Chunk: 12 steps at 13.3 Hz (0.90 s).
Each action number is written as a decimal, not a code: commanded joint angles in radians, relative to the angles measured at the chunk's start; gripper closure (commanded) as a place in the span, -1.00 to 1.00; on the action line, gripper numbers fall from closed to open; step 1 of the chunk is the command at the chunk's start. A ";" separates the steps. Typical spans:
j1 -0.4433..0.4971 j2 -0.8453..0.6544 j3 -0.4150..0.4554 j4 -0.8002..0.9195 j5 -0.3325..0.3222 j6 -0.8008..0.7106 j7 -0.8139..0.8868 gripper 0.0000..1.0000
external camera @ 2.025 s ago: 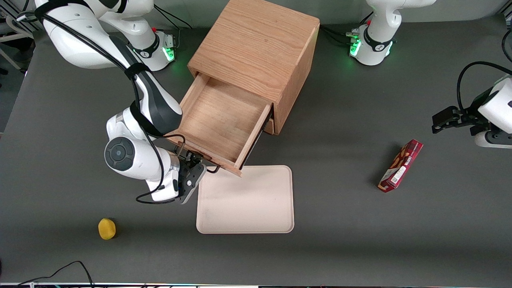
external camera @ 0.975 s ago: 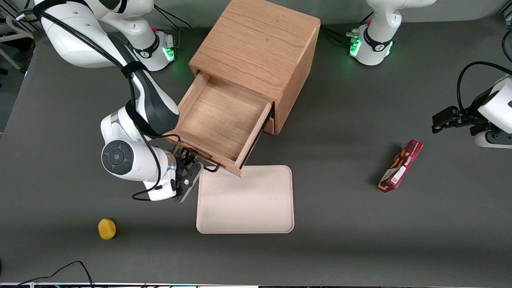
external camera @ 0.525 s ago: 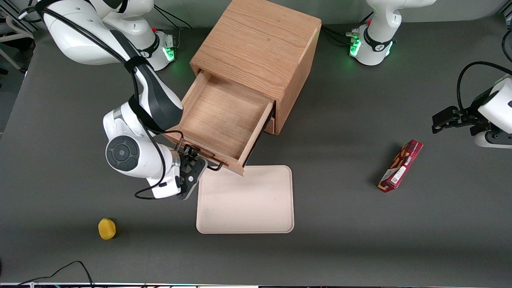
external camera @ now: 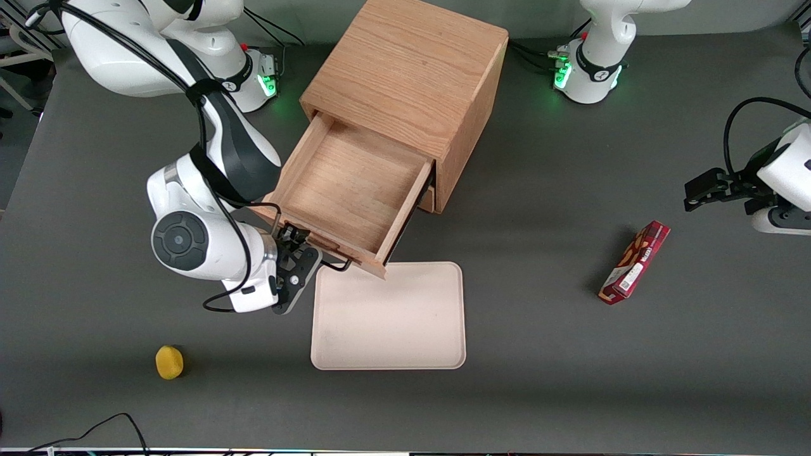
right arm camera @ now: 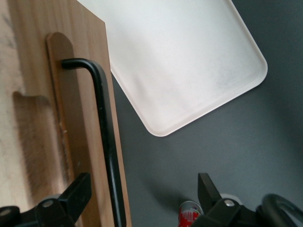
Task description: Open upper drawer
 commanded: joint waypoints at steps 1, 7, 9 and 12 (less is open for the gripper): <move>0.018 -0.038 -0.005 0.031 0.009 -0.069 0.035 -1.00; 0.011 -0.196 -0.003 -0.020 0.060 -0.161 0.073 -1.00; -0.002 -0.276 -0.003 -0.090 0.085 -0.157 0.082 -1.00; -0.054 -0.450 -0.005 -0.265 0.133 -0.103 0.086 -1.00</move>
